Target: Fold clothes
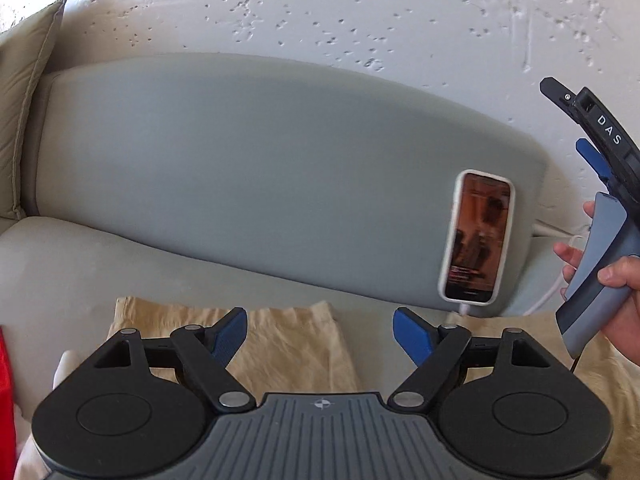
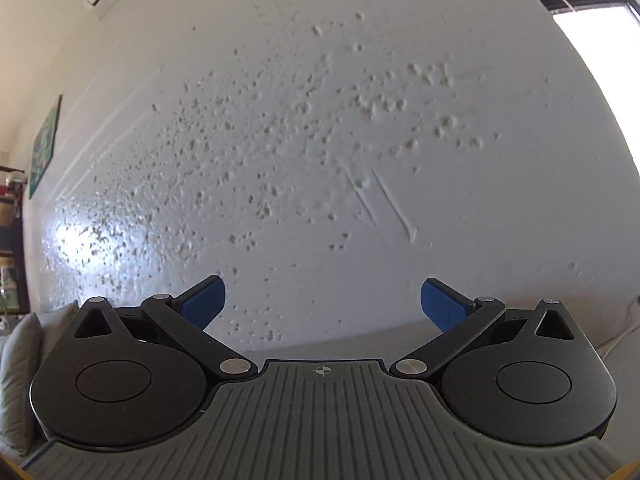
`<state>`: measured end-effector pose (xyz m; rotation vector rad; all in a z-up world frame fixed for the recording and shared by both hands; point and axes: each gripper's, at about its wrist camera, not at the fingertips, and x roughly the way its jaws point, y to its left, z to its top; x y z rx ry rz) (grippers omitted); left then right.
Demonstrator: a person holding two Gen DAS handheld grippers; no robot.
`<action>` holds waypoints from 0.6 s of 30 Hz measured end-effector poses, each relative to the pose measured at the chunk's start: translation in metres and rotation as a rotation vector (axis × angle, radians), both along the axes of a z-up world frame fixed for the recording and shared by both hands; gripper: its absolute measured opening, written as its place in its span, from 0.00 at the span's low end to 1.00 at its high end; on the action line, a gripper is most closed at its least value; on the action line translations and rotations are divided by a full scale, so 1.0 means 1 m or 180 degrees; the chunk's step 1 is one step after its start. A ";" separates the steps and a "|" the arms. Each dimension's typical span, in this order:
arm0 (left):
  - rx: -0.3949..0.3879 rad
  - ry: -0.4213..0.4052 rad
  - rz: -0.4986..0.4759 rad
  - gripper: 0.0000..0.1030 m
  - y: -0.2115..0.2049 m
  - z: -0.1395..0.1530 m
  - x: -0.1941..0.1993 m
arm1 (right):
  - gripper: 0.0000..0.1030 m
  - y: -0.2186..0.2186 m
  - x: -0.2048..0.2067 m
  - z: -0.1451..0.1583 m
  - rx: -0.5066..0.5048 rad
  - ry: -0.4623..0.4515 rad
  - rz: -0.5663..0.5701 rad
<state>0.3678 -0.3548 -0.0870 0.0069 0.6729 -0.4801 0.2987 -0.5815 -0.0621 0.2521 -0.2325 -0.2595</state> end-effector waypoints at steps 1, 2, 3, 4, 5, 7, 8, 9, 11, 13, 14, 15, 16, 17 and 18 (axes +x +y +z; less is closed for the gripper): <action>0.0011 -0.0003 0.0014 0.77 -0.003 -0.009 0.014 | 1.00 -0.005 0.019 -0.014 -0.0025 0.0020 0.0012; 0.0018 0.0012 0.0040 0.77 -0.005 -0.017 0.027 | 1.00 -0.009 0.038 -0.027 -0.0081 0.0064 0.0035; 0.0024 0.0028 0.0066 0.77 -0.007 -0.025 0.040 | 1.00 -0.012 0.053 -0.038 -0.0138 0.0119 0.0064; 0.0023 0.0054 0.0079 0.77 -0.006 -0.033 0.050 | 1.00 -0.014 0.067 -0.050 -0.0169 0.0187 0.0098; 0.0022 0.0070 0.0079 0.77 -0.007 -0.039 0.057 | 1.00 -0.018 0.080 -0.060 -0.0160 0.0261 0.0143; 0.0011 0.0079 0.0043 0.77 -0.007 -0.049 0.063 | 1.00 -0.024 0.096 -0.076 -0.0102 0.0339 0.0208; 0.0005 0.0083 0.0024 0.77 -0.007 -0.055 0.066 | 1.00 -0.024 0.097 -0.081 -0.0147 0.0249 0.0194; -0.0004 0.0101 0.0013 0.77 -0.007 -0.058 0.067 | 1.00 -0.022 0.096 -0.085 -0.0221 0.0118 0.0176; -0.0025 0.0132 -0.0010 0.77 -0.005 -0.064 0.068 | 1.00 -0.021 0.097 -0.091 -0.0269 -0.0058 0.0162; -0.0031 0.0130 -0.0026 0.77 -0.003 -0.063 0.065 | 1.00 -0.020 0.098 -0.087 -0.0378 -0.0188 0.0149; -0.0026 0.0116 -0.0030 0.77 -0.001 -0.061 0.063 | 1.00 -0.019 0.099 -0.080 -0.0503 -0.0225 0.0147; -0.0021 0.0101 -0.0034 0.77 0.000 -0.059 0.061 | 1.00 -0.019 0.101 -0.069 -0.0680 -0.0247 0.0152; -0.0050 0.0081 -0.0052 0.77 -0.001 -0.054 0.057 | 1.00 -0.019 0.097 -0.057 -0.0747 -0.0315 0.0134; -0.0090 0.0070 -0.0068 0.77 0.000 -0.050 0.053 | 1.00 -0.020 0.088 -0.043 -0.0720 -0.0420 0.0095; -0.0139 0.0060 -0.0087 0.77 0.001 -0.042 0.047 | 1.00 -0.020 0.079 -0.029 -0.0694 -0.0526 0.0056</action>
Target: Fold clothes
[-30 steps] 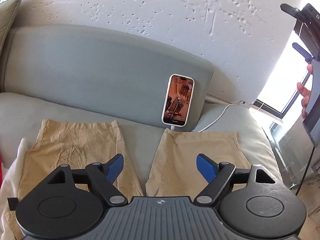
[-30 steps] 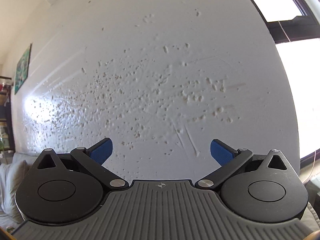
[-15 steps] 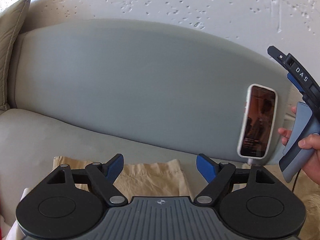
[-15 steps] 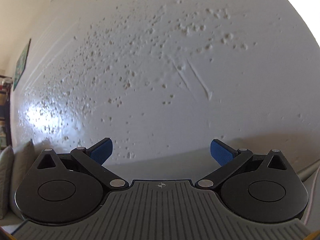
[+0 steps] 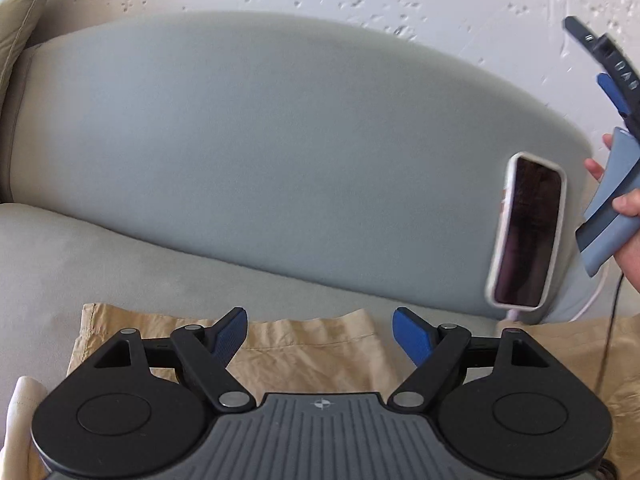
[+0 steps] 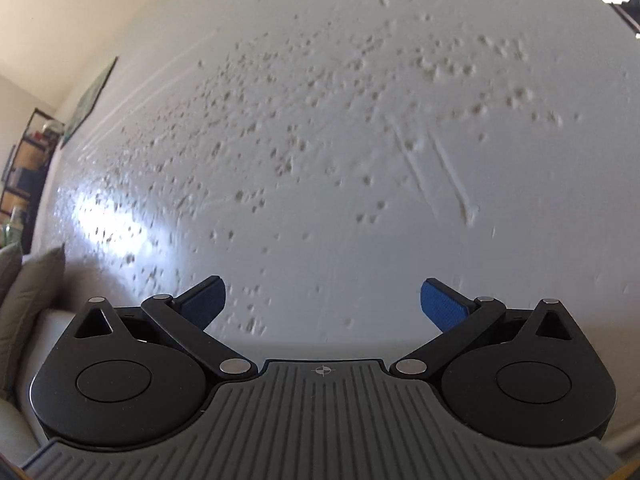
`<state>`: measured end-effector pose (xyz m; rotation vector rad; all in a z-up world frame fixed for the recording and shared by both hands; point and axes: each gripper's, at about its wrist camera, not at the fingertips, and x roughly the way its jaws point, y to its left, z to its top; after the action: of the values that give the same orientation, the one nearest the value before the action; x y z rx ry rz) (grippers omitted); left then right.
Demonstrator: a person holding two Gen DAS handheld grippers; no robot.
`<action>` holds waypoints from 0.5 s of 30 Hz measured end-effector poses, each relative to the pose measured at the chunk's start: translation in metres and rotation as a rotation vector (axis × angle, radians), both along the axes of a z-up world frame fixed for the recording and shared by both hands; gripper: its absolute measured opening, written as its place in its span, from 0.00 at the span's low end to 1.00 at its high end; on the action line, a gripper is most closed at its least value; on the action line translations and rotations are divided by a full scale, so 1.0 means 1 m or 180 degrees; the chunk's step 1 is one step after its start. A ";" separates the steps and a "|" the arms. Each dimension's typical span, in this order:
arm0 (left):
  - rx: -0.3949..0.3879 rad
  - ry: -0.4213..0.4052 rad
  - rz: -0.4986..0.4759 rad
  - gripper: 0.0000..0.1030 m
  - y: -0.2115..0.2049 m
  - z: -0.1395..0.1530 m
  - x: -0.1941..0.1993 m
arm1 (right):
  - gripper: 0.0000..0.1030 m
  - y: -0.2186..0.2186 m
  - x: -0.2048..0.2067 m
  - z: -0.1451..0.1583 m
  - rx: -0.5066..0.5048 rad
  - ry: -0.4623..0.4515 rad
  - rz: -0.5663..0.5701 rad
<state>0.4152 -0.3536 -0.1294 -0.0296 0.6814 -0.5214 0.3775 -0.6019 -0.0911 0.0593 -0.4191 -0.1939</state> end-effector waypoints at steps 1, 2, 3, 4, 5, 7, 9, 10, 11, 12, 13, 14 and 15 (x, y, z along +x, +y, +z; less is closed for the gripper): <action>-0.0030 -0.0010 -0.0020 0.77 0.001 0.007 -0.007 | 1.00 -0.001 -0.009 0.014 0.0030 -0.0109 -0.0025; -0.0027 -0.0020 -0.0039 0.77 0.002 0.015 -0.014 | 1.00 -0.001 -0.022 0.027 0.0102 -0.0182 -0.0028; 0.0002 -0.0044 -0.0062 0.77 0.003 0.025 -0.025 | 1.00 0.000 -0.040 0.040 0.0209 -0.0224 -0.0013; 0.0033 -0.0068 -0.0086 0.77 0.004 0.035 -0.037 | 1.00 0.002 -0.057 0.052 0.0316 -0.0267 0.0002; 0.0034 -0.0096 -0.0156 0.77 0.006 0.048 -0.051 | 1.00 0.004 -0.077 0.064 0.0390 -0.0299 -0.0005; 0.0034 -0.0154 -0.0299 0.77 0.012 0.072 -0.080 | 1.00 0.012 -0.122 0.089 0.0479 -0.0320 -0.0072; 0.0018 -0.0170 -0.0420 0.78 0.022 0.098 -0.115 | 1.00 0.021 -0.174 0.119 0.0603 -0.0209 -0.0155; 0.0011 -0.0151 -0.0474 0.80 0.026 0.108 -0.130 | 1.00 0.023 -0.199 0.133 0.0694 -0.0137 -0.0185; -0.0005 -0.0087 -0.0570 0.80 0.031 0.115 -0.147 | 1.00 0.025 -0.226 0.148 0.0775 -0.0048 -0.0206; -0.0021 -0.0021 -0.0668 0.81 0.036 0.122 -0.165 | 1.00 0.027 -0.252 0.163 0.0834 0.0053 -0.0248; -0.0037 0.0046 -0.0766 0.82 0.040 0.129 -0.183 | 1.00 0.028 -0.276 0.176 0.0869 0.0156 -0.0320; -0.0036 0.0154 -0.0853 0.82 0.041 0.130 -0.201 | 1.00 0.029 -0.301 0.189 0.0896 0.0255 -0.0399; -0.0002 0.0287 -0.0941 0.82 0.039 0.128 -0.220 | 1.00 0.029 -0.322 0.201 0.0934 0.0390 -0.0477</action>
<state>0.1952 -0.3143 -0.0015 0.0482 0.7790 -0.8080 0.0557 -0.5724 0.1101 0.3034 -0.2704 -0.4041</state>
